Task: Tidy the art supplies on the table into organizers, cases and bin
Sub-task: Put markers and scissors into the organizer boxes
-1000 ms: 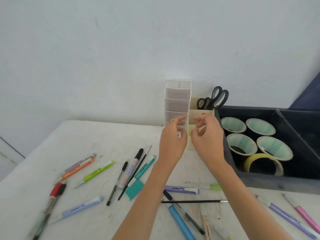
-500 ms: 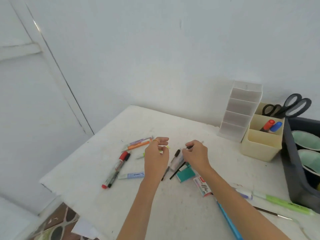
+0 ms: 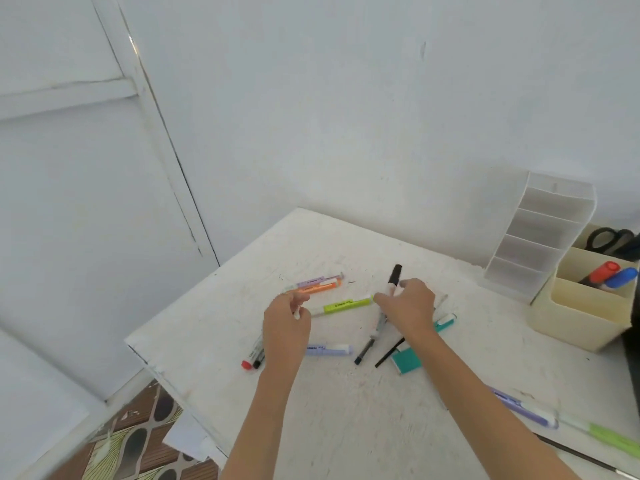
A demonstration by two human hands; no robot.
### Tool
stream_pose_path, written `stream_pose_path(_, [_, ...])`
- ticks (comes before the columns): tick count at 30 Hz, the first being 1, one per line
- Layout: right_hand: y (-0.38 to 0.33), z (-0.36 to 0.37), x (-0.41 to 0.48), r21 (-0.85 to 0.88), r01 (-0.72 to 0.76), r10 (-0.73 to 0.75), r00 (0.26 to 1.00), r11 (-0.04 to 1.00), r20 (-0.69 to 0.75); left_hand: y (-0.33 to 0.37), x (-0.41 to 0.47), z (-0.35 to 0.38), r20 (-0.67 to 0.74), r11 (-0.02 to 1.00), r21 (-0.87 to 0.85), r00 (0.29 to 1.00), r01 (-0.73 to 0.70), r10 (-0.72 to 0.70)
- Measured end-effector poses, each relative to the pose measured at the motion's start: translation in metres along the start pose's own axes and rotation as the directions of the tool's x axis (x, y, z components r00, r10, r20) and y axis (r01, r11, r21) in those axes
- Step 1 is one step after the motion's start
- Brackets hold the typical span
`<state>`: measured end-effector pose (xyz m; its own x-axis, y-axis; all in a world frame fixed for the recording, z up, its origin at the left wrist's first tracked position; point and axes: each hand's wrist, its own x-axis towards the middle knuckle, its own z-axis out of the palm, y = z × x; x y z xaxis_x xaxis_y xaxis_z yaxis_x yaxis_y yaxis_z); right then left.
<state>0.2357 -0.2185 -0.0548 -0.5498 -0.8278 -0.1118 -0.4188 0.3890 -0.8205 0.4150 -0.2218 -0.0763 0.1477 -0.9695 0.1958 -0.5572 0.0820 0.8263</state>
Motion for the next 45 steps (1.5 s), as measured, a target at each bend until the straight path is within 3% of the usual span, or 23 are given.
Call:
stream_pose_path(3, [-0.019,0.015,-0.009,0.087,0.05,-0.059,0.992,0.995,0.109,-0.011,0.007,-0.012,-0.054,0.972,0.234,0.998,0.039,-0.027])
stream_pose_path(6, [-0.032,0.031,-0.02,0.163,0.04,-0.079,0.968,0.986,0.238,-0.023,0.01,-0.026,0.037,0.837,0.537,0.989,0.101,-0.143])
stream_pose_path(8, [-0.038,0.042,-0.026,0.193,0.039,-0.093,0.955,0.98,0.282,-0.03,0.009,-0.031,0.095,0.812,0.575,0.979,0.096,-0.183])
stream_pose_path(13, [-0.045,0.055,-0.037,0.184,0.021,-0.084,0.934,0.983,0.347,-0.039,0.011,-0.038,0.094,0.874,0.48,0.987,0.07,-0.13])
stream_pose_path(17, [-0.044,0.048,-0.038,0.242,0.006,-0.091,0.936,0.97,0.34,-0.019,0.011,-0.041,-0.032,0.964,0.263,0.999,0.044,-0.037])
stream_pose_path(20, [-0.041,0.03,-0.035,0.296,-0.032,-0.062,0.951,0.955,0.303,0.012,0.015,-0.035,-0.041,0.998,0.057,0.999,-0.001,0.003])
stream_pose_path(24, [-0.032,-0.014,-0.029,0.425,-0.05,-0.035,0.981,0.904,0.191,0.066,0.015,-0.012,0.069,0.978,-0.208,0.997,-0.025,0.04])
stream_pose_path(28, [-0.015,-0.072,-0.02,0.468,0.001,0.005,1.0,0.884,-0.013,0.119,0.005,0.031,0.188,0.937,-0.34,0.971,-0.076,0.147])
stream_pose_path(32, [0.003,-0.131,-0.014,0.458,0.085,0.034,0.969,0.885,-0.247,0.164,-0.013,0.077,0.282,0.887,-0.443,0.919,-0.13,0.276])
stream_pose_path(35, [0.021,-0.169,-0.01,0.38,0.184,-0.005,0.904,0.906,-0.427,0.193,-0.028,0.108,0.339,0.838,-0.523,0.863,-0.158,0.374])
stream_pose_path(38, [0.039,-0.202,-0.006,0.232,0.297,-0.105,0.795,0.926,-0.598,0.218,-0.039,0.136,0.383,0.808,-0.561,0.808,-0.183,0.449])
stream_pose_path(42, [0.053,-0.236,0.001,0.006,0.308,-0.21,0.662,0.951,-0.719,0.239,-0.046,0.169,0.359,0.767,-0.599,0.778,-0.231,0.515])
stream_pose_path(45, [0.063,-0.248,0.012,0.007,0.352,-0.215,0.585,0.936,-0.782,0.25,-0.048,0.191,0.34,0.751,-0.601,0.763,-0.273,0.55])
